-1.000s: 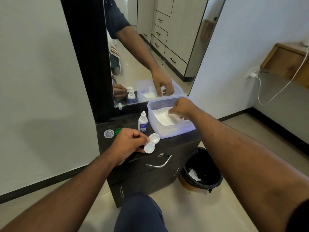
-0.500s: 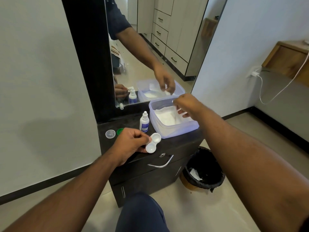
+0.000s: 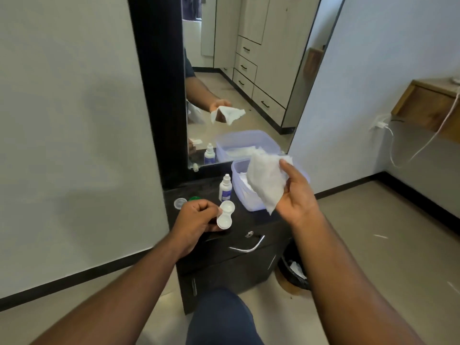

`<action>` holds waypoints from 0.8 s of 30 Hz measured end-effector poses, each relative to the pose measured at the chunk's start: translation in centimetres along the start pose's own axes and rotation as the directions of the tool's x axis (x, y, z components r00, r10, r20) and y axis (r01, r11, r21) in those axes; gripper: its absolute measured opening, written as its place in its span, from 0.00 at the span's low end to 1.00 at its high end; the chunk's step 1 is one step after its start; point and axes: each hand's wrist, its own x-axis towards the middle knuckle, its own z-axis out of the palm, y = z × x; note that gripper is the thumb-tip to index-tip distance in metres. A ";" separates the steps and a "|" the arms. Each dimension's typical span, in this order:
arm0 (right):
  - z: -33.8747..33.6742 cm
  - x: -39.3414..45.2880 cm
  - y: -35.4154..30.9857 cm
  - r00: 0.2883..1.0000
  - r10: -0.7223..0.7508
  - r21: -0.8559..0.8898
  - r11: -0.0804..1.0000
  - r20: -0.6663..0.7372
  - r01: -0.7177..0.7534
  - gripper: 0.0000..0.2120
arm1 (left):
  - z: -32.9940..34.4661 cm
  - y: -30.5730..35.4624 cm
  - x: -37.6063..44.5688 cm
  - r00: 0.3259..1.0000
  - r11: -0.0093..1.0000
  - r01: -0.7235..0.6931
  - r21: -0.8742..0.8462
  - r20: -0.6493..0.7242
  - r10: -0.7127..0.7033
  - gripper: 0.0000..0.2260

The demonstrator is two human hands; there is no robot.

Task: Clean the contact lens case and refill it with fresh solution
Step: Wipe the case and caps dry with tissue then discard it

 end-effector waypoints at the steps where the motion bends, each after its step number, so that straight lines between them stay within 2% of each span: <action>1: 0.1 -0.8 1.2 1.000 0.008 0.035 0.999 -0.008 -0.008 0.16 | -0.7 -0.3 -0.7 1.000 1.000 -0.005 -0.014 -0.028 0.004 0.04; 2: 0.0 -1.5 2.4 1.000 0.021 0.077 0.997 -0.004 -0.020 0.15 | -1.3 -0.6 -1.3 0.998 1.000 -0.016 -0.022 -0.055 0.015 0.04; 4: -0.4 -2.5 4.8 0.999 0.032 0.118 0.992 0.025 -0.035 0.21 | -2.7 -1.1 -2.4 0.994 0.999 -0.041 -0.017 -0.100 0.039 0.04; 8: -0.3 -3.7 8.8 0.999 -0.023 0.049 0.999 -0.035 0.025 0.25 | -4.8 -1.3 -4.3 0.995 0.999 -0.047 -0.005 -0.087 0.047 0.05; 13: -0.2 -5.1 12.4 0.997 0.069 0.040 0.997 0.021 -0.070 0.17 | -7.6 -2.0 -7.3 0.995 1.000 0.005 -0.022 -0.097 -0.007 0.06; 18: -0.2 -6.4 16.0 0.992 0.114 0.086 0.989 0.057 -0.118 0.20 | -8.7 -3.7 -10.0 0.980 0.998 0.012 -0.059 -0.197 -0.023 0.03; 20: -0.3 -6.5 16.5 0.999 0.033 -0.098 0.995 -0.001 -0.033 0.10 | -8.7 -3.5 -10.1 0.974 0.998 -0.012 -0.058 -0.225 -0.001 0.04; 21: -0.1 -6.7 16.5 0.999 -0.043 -0.290 0.956 -0.008 0.039 0.03 | -8.7 -3.3 -10.1 0.972 0.998 -0.024 -0.057 -0.234 0.010 0.04; 22: 0.1 -6.9 16.3 0.994 -0.111 -0.494 0.864 0.012 0.103 0.01 | -8.7 -2.9 -10.0 0.971 0.998 -0.033 -0.057 -0.240 0.018 0.04; 23: 0.2 -7.1 16.1 0.987 -0.156 -0.670 0.727 0.049 0.148 0.01 | -8.6 -2.7 -9.9 0.969 0.997 -0.040 -0.062 -0.245 0.023 0.05; 24: 0.3 -7.3 15.8 0.978 -0.180 -0.783 0.592 0.102 0.191 0.02 | -8.6 -2.4 -9.9 0.968 0.997 -0.044 -0.071 -0.249 0.025 0.05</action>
